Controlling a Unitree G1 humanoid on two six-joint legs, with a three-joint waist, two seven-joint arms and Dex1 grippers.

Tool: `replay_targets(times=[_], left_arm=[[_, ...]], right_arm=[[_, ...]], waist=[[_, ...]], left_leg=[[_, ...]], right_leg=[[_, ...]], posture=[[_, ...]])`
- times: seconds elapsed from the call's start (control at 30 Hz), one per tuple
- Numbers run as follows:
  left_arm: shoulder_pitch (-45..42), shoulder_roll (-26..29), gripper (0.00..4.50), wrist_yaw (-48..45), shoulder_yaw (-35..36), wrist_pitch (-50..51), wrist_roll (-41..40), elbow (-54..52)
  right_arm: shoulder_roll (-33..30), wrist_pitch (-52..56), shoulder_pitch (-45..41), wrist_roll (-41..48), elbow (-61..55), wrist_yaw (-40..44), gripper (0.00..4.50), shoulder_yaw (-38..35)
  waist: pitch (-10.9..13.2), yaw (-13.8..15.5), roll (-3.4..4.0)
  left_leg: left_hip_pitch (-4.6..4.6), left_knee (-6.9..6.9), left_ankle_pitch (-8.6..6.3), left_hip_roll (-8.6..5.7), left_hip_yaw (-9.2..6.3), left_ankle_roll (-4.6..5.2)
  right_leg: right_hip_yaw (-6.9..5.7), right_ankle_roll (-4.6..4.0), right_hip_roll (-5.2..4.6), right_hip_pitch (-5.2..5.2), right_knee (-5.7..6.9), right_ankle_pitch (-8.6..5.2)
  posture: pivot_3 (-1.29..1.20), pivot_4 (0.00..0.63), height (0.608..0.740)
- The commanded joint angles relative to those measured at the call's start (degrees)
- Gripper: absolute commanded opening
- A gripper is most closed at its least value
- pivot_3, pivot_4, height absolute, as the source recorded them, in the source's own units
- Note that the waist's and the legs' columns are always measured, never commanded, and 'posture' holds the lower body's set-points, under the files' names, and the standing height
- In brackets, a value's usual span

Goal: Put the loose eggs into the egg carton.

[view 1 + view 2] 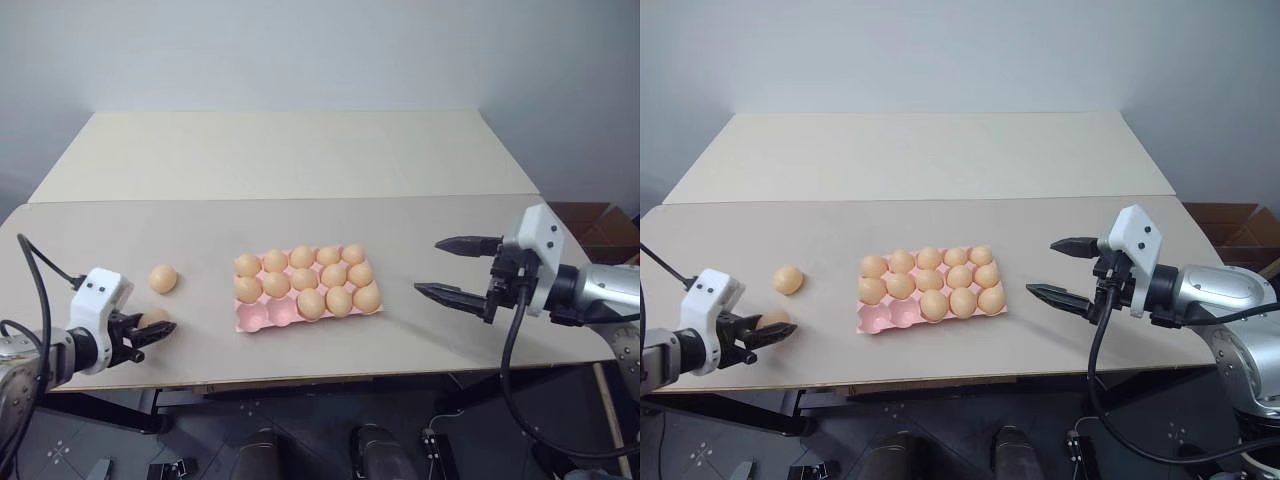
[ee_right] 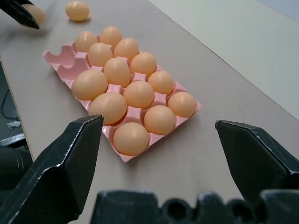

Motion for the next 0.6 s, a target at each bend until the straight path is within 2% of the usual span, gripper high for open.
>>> replay_targets(times=[0.03, 0.23, 0.3, 0.43, 0.6], left_arm=[[-1.4, 2.6, 1.86, -5.4, 4.1, -3.6, -1.7, 0.7], [-2.4, 7.7, 1.86, -19.7, 4.2, -17.0, -0.6, 5.8], [-3.7, 8.1, 1.86, -27.5, 3.5, -25.5, -0.2, 9.2], [-13.1, 6.3, 1.86, -37.2, -3.8, -36.3, 0.6, 17.2], [-25.9, 2.0, 1.86, -42.0, -16.5, -40.5, 4.3, 22.4]], right_arm=[[-0.6, 0.2, -1.1, 1.7, -1.8, -0.9, 4.50, -2.2], [-0.1, 0.4, -0.3, 2.9, -3.2, -2.5, 4.50, -2.5], [0.4, 0.5, 0.2, 3.4, -3.9, -3.4, 4.50, -2.9], [1.5, -0.1, 1.2, 3.7, -5.1, -4.9, 4.50, -2.4], [2.2, -0.5, 1.5, 3.7, -5.9, -6.3, 4.50, -2.3]], waist=[[0.0, 0.0, 0.00], [0.0, 0.1, 0.00], [0.0, 0.1, 0.00], [0.0, 0.7, 0.01], [0.0, 0.8, 0.00]], left_leg=[[0.00, 0.00, 0.00, 0.00, 0.02, 0.00], [-0.03, 0.00, 0.00, 0.01, 0.07, 0.00], [-0.02, 0.00, 0.00, 0.01, 0.11, 0.00], [-0.05, 0.01, 0.00, 0.00, 0.14, 0.00], [-0.10, 0.07, 0.00, -0.03, 0.16, 0.01]], right_leg=[[0.00, 0.00, 0.00, 0.00, 0.00, 0.00], [-0.01, -0.02, 0.00, -0.04, -0.01, -0.01], [0.00, -0.03, -0.01, -0.05, -0.01, -0.02], [-0.02, -0.04, 0.00, -0.06, 0.00, -0.03], [-0.02, 0.08, 0.00, 0.05, -0.08, 0.05]], posture=[[0.00, 0.150, 0.740], [0.00, 0.150, 0.740], [0.00, 0.150, 0.740], [0.00, 0.150, 0.740], [0.00, 0.150, 0.740]])
